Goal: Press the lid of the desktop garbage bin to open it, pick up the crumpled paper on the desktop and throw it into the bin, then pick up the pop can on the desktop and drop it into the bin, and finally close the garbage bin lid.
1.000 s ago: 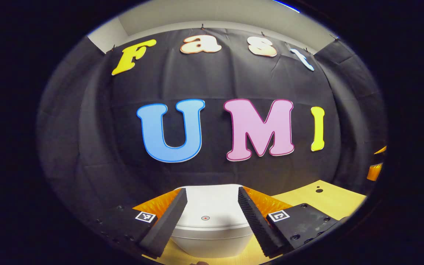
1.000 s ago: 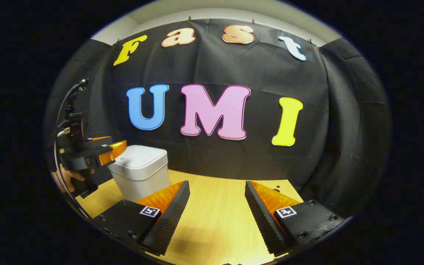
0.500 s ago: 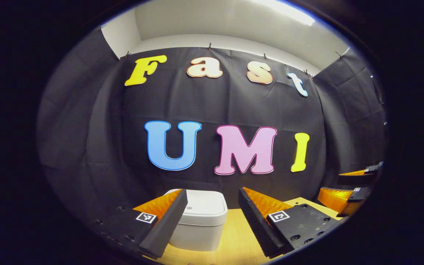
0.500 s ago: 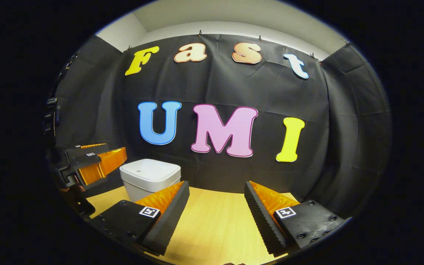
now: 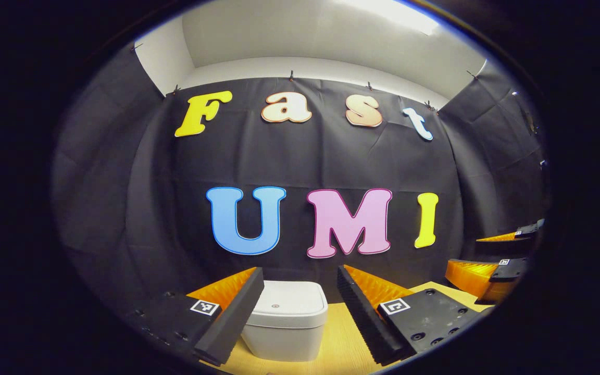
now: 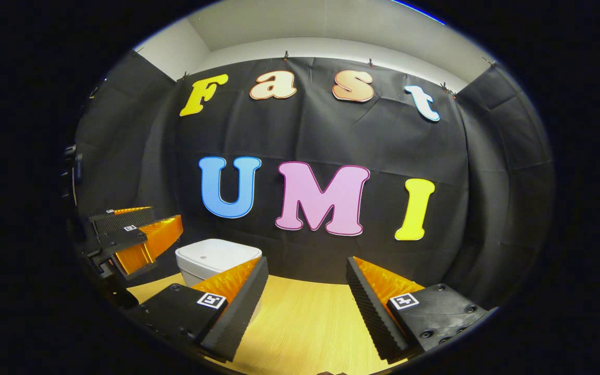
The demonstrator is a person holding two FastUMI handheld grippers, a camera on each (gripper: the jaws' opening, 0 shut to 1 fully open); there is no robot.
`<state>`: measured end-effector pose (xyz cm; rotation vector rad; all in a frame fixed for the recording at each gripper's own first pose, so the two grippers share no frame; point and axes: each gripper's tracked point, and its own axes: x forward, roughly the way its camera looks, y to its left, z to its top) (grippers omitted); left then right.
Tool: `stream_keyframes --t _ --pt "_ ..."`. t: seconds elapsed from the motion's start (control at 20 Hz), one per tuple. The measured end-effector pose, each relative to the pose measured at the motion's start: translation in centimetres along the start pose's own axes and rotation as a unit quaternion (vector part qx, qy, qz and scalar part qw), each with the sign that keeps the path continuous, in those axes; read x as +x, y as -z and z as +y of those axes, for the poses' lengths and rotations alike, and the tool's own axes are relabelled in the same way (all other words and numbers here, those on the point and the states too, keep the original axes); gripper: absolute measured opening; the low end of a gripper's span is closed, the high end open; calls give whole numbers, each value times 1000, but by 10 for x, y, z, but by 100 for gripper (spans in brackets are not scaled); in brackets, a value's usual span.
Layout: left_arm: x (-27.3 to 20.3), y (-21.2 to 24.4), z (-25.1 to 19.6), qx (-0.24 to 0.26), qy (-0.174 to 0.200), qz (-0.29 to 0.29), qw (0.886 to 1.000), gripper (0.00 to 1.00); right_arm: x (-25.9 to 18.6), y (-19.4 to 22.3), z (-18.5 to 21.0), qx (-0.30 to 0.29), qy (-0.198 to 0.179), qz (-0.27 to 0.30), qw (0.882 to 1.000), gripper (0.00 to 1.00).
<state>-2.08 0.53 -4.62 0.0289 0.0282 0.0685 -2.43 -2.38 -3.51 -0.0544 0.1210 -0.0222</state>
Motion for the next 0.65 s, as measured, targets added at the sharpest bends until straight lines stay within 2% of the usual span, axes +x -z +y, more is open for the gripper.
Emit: stream_keyframes --t 0.45,0.65 --pt "-3 12 -4 1 12 16 1000 96 -5 9 -2 2 12 7 1000 98" --pt "-4 12 -6 -34 5 24 999 96 -10 13 -2 2 15 10 1000 98"
